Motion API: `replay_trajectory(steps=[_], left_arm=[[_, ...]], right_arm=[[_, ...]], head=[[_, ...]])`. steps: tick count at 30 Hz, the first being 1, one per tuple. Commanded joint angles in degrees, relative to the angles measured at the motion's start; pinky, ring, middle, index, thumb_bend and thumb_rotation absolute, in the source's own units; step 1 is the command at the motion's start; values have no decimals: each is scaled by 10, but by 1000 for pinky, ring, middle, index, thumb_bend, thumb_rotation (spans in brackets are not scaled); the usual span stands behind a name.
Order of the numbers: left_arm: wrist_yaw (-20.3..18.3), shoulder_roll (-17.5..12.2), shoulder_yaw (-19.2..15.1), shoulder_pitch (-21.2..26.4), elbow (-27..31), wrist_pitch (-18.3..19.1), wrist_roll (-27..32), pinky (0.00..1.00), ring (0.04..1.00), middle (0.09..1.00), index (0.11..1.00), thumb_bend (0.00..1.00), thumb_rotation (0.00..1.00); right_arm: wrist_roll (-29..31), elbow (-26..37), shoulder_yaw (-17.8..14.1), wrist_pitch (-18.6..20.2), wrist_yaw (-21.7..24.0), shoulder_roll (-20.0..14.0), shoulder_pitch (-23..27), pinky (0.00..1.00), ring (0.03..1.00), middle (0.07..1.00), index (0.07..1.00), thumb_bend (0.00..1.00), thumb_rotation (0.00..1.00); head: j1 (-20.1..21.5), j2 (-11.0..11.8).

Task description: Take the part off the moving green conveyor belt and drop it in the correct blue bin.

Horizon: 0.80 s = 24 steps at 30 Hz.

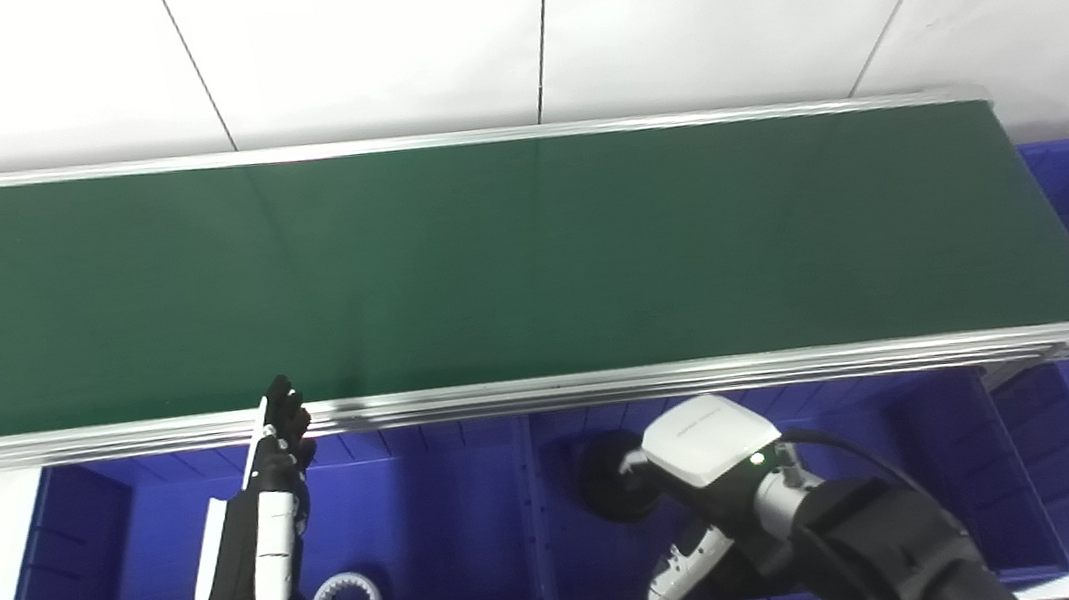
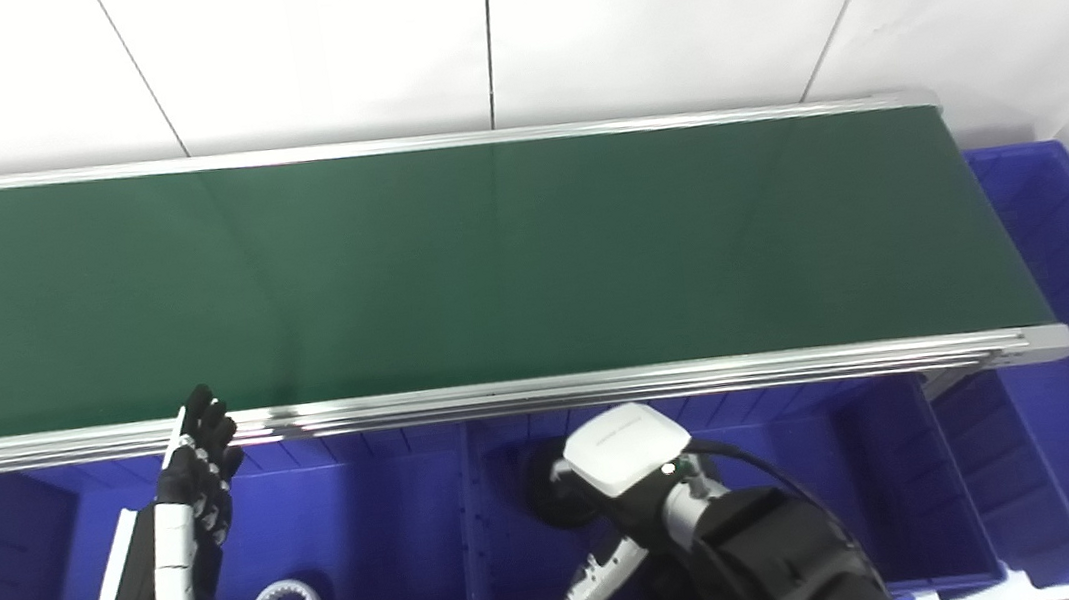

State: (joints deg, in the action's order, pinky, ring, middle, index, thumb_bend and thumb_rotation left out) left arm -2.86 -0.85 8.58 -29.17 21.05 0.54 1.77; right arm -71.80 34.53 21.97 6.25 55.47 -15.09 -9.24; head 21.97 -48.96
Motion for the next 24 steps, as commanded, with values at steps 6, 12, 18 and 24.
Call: replay_trajectory(steps=[6,12,18,24], left_arm=[[0,11,16,-5,-12,-59,-16,1000,1000,1000,1000,550,976],[6,17,24,2,-39,-110,-47,1000,1000,1000,1000,553,968],[7,18,27,12,-71,-161,-59,1000,1000,1000,1000,625,947],[21,19,22,17,-97,-202,-92,1000,1000,1000,1000,657,936]], right_arm=[[208,65,-100,61,-148,116,-97,620,763,819,799,719,904],[339,22,-152,-42,-404,235,-223,616,734,820,842,588,827],[510,-94,-189,-174,-560,293,-263,737,833,909,912,583,905],[584,-205,-206,-201,-618,294,-238,857,922,998,999,654,999]], head=[[-43,26],[-66,56],[-87,85],[-101,115]])
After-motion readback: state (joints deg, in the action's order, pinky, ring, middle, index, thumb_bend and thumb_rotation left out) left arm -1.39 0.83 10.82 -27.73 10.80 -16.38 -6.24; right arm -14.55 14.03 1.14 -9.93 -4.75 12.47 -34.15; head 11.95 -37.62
